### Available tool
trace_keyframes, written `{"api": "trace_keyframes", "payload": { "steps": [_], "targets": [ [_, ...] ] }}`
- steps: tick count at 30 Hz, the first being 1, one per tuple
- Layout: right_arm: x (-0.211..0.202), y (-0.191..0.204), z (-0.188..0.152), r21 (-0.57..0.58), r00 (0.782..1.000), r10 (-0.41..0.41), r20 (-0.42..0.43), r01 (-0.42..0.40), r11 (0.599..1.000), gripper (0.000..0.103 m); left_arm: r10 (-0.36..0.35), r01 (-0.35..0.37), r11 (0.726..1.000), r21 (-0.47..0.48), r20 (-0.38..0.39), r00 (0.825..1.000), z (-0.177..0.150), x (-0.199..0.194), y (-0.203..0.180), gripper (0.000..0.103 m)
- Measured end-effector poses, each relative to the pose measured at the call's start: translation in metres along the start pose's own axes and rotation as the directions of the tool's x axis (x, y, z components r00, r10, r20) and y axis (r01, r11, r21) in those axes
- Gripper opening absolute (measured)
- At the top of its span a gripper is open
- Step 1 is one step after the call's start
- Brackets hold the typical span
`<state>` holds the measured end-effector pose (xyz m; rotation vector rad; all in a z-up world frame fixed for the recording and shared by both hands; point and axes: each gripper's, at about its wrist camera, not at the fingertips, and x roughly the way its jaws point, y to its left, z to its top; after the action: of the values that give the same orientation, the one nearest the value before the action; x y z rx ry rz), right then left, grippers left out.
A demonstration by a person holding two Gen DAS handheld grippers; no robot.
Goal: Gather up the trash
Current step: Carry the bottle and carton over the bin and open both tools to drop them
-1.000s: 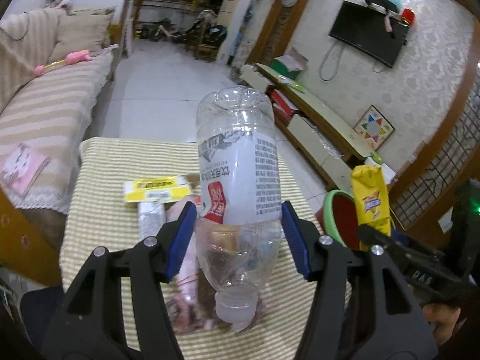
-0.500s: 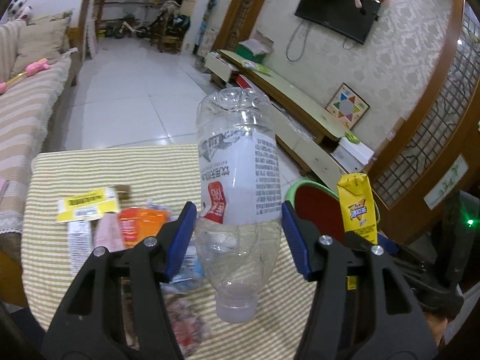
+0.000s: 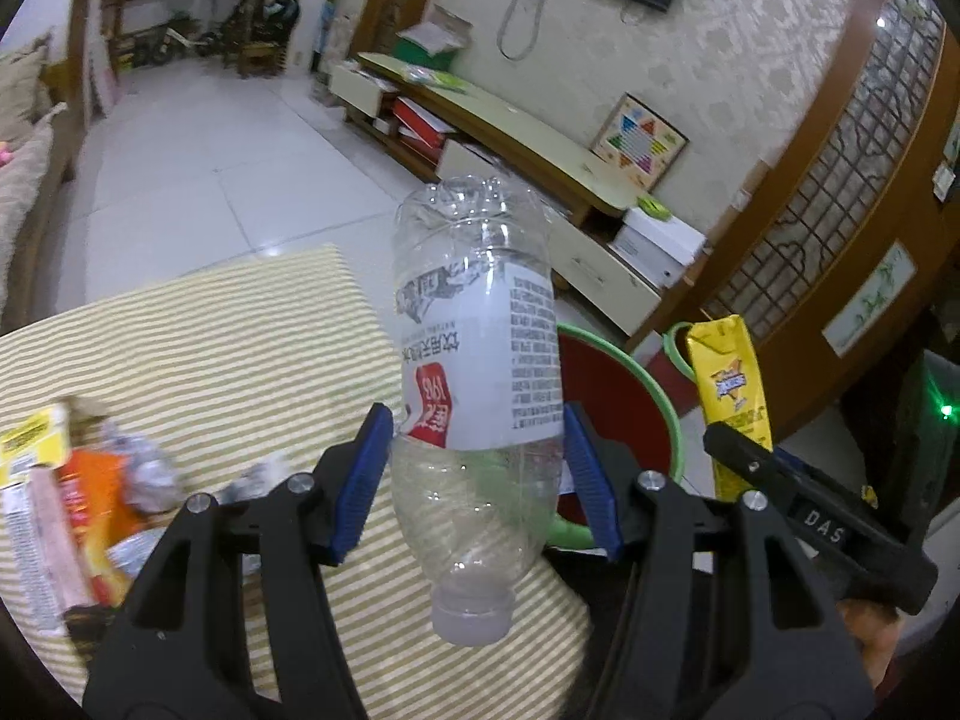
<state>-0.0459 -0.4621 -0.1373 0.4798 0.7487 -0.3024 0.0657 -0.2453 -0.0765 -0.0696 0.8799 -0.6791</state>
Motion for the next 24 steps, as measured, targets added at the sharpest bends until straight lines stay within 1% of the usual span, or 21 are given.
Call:
{"api": "trace_keyframes", "payload": {
  "steps": [4,5,6,10,12,13,14,16,18,19,24],
  "targets": [
    [0.012,-0.027,0.007,0.053,1.0,-0.017,-0.009,0.018,0.998,0.069,-0.049,0.051,0.998,0.032,-0.04,0.998,0.006,0.031,-0.022,0.056],
    [0.016,-0.031,0.009,0.06,1.0,-0.019,-0.01,0.02,0.998,0.061,-0.05,0.053,0.998,0.044,-0.046,0.998,0.006,0.036,-0.027,0.056],
    [0.019,-0.037,0.012,0.07,1.0,-0.025,-0.013,0.026,0.997,0.059,-0.048,0.051,0.997,0.059,-0.051,0.998,0.008,0.042,-0.033,0.056],
    [0.029,-0.05,0.019,0.083,0.999,-0.047,-0.007,0.048,0.995,0.056,-0.052,0.059,0.994,0.097,-0.068,0.996,0.014,0.064,-0.048,0.056],
    [0.033,-0.053,0.021,0.086,0.998,-0.059,-0.017,0.06,0.994,0.056,-0.046,0.055,0.992,0.111,-0.084,0.995,0.016,0.073,-0.052,0.056],
    [0.033,-0.056,0.022,0.092,0.998,-0.063,-0.012,0.064,0.994,0.056,-0.048,0.059,0.991,0.116,-0.103,0.994,0.017,0.078,-0.052,0.062],
    [0.031,-0.056,0.022,0.096,0.998,-0.067,-0.006,0.067,0.993,0.056,-0.052,0.065,0.991,0.117,-0.108,0.993,0.017,0.079,-0.052,0.067],
    [0.026,-0.056,0.02,0.096,0.997,-0.075,-0.001,0.075,0.993,0.056,-0.058,0.069,0.991,0.116,-0.098,0.993,0.018,0.077,-0.052,0.068],
    [0.026,-0.057,0.019,0.098,0.997,-0.077,-0.005,0.078,0.992,0.059,-0.056,0.067,0.991,0.114,-0.096,0.994,0.016,0.073,-0.05,0.073],
    [0.026,-0.057,0.019,0.1,0.997,-0.076,-0.008,0.077,0.992,0.061,-0.058,0.068,0.991,0.111,-0.092,0.994,0.017,0.073,-0.051,0.074],
    [0.02,-0.053,0.008,0.098,0.997,-0.075,-0.031,0.078,0.992,0.062,-0.056,0.062,0.993,0.102,-0.062,0.997,0.016,0.055,-0.046,0.074]
  ]
}}
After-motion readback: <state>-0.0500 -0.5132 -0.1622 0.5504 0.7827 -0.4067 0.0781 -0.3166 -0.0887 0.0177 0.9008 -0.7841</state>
